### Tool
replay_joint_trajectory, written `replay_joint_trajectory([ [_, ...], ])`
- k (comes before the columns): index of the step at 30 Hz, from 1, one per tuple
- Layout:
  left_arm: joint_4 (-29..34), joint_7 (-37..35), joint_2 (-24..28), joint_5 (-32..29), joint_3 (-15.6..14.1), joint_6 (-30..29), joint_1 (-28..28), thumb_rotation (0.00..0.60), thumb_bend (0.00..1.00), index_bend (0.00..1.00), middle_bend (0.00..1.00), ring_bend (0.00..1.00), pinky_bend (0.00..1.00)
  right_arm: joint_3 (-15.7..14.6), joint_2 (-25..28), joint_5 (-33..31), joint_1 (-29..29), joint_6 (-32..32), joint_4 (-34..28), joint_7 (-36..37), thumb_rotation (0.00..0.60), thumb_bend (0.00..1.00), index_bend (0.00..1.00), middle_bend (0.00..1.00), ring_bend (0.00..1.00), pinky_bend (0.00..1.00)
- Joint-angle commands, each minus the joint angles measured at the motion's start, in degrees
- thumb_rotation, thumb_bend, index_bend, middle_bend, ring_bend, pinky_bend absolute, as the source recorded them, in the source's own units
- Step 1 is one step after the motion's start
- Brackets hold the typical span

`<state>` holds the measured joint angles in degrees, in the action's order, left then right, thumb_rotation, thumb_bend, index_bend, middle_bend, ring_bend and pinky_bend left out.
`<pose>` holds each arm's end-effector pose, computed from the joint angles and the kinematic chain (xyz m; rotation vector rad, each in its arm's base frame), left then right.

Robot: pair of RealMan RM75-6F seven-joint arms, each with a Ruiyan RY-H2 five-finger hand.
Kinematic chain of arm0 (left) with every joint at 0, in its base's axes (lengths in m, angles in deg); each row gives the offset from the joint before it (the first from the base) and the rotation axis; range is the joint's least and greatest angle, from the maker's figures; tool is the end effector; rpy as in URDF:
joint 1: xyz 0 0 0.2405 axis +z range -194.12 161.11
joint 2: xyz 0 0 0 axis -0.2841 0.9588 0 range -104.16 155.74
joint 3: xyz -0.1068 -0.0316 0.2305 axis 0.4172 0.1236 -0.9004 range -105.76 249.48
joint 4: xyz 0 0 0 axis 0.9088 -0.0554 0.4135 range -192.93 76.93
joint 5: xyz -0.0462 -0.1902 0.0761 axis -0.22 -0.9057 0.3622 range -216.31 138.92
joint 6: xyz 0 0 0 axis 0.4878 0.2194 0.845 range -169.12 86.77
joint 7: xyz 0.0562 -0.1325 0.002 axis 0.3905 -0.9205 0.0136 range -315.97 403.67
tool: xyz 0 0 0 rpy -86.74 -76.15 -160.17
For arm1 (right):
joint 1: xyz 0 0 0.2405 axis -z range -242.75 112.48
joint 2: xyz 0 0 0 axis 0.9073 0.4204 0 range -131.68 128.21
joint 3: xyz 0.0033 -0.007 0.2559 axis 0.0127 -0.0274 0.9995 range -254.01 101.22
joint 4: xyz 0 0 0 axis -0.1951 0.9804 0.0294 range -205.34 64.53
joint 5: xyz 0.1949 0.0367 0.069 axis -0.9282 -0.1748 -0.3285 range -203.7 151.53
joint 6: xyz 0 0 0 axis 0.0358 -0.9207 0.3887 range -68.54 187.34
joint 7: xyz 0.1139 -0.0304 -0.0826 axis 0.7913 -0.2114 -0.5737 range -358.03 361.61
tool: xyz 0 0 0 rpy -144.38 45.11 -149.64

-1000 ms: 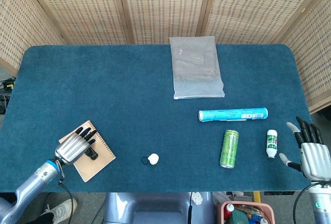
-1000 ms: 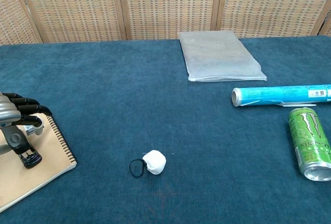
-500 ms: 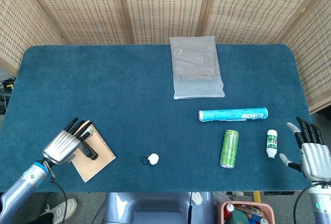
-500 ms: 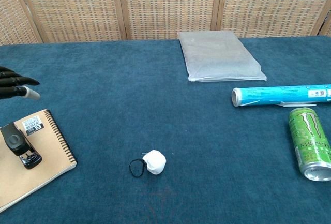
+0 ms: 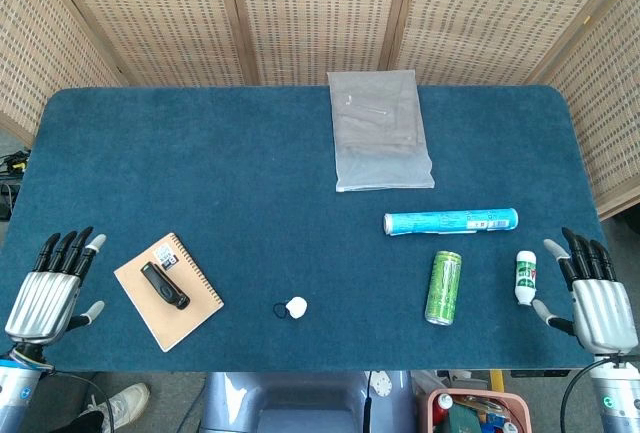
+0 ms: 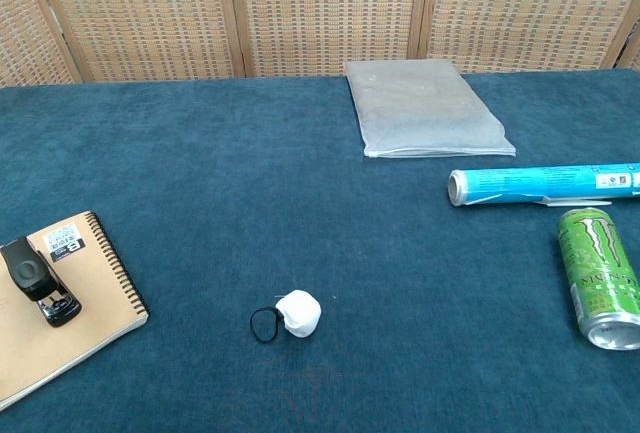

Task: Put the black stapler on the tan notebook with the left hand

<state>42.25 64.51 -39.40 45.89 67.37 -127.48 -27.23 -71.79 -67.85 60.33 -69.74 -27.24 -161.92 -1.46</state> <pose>-0.2764 0.1801 0.1296 -1.5620 -0.7569 -0.7419 -0.3067 -0.1857 0.1568 1.3667 -0.8344 0.9173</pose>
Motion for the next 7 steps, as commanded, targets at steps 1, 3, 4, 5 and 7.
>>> replay_joint_trajectory([
  [1, -2.87, -1.01, -2.20, 1.16, 0.24, -2.79, 2.05, 0.600, 0.20, 0.05, 0.00, 0.00, 0.00, -0.18, -0.05, 0.32, 0.02, -0.07, -0.19, -0.38, 0.600, 0.17, 0.12, 0.00, 0.00, 0.00],
  [3, -4.10, -1.09, -2.74, 1.53, 0.34, -3.78, 2.88, 0.600, 0.20, 0.05, 0.00, 0.00, 0.00, -0.40, -0.16, 0.82, -0.07, -0.04, -0.19, -0.98, 0.600, 0.17, 0.12, 0.00, 0.00, 0.00],
  [4, -4.63, -1.60, -2.83, 2.20, 0.42, -4.68, 3.36, 0.600, 0.20, 0.05, 0.00, 0.00, 0.00, -0.56, -0.30, 1.05, -0.13, 0.07, -0.12, -1.44, 0.600, 0.17, 0.12, 0.00, 0.00, 0.00],
  [5, -4.96, -2.01, -2.87, 2.66, 0.47, -5.12, 3.63, 0.600, 0.20, 0.05, 0.00, 0.00, 0.00, -0.66, -0.38, 1.14, -0.16, 0.16, -0.10, -1.63, 0.600, 0.17, 0.12, 0.00, 0.00, 0.00],
  [7, -5.38, -2.64, -2.82, 3.28, 0.55, -5.64, 4.05, 0.600, 0.20, 0.05, 0.00, 0.00, 0.00, -0.77, -0.51, 1.32, -0.21, 0.25, -0.03, -1.86, 0.600, 0.17, 0.12, 0.00, 0.00, 0.00],
])
